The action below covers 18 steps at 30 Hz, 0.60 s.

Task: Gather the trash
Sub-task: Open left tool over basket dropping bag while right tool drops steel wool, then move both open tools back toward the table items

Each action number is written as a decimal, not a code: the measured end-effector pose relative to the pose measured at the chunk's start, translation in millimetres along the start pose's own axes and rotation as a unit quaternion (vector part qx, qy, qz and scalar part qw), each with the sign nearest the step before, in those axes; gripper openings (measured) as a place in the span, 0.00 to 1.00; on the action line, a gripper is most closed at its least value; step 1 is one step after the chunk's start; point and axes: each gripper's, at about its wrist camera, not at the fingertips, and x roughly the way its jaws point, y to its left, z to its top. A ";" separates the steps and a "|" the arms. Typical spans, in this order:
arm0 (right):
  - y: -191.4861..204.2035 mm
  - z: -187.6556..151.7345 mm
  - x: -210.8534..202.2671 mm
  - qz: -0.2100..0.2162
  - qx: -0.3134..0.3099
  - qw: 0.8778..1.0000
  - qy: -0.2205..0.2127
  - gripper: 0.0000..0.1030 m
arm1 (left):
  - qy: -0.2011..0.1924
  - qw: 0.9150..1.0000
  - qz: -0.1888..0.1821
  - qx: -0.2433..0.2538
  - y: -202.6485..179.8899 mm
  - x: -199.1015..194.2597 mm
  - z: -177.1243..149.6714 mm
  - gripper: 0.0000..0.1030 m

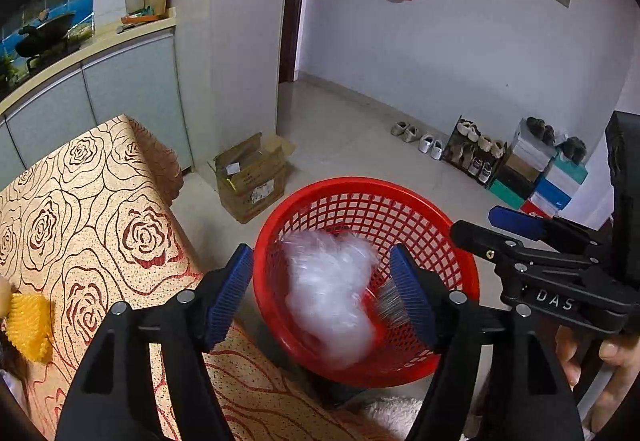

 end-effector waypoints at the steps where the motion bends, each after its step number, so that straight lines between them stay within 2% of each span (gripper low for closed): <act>1: 0.2 0.7 -2.2 0.000 0.000 1.000 -0.002 0.61 | -0.001 1.000 0.000 0.001 -0.5 -1.2 0.1 0.68; 6: 0.4 0.9 -12.7 0.000 0.003 1.000 -0.012 0.61 | -0.015 1.000 0.007 0.008 -3.1 -14.0 0.0 0.72; 18: 7.4 -1.8 -49.1 -0.005 -0.001 0.999 -0.050 0.61 | -0.053 0.998 0.044 0.004 11.7 -61.3 -6.7 0.75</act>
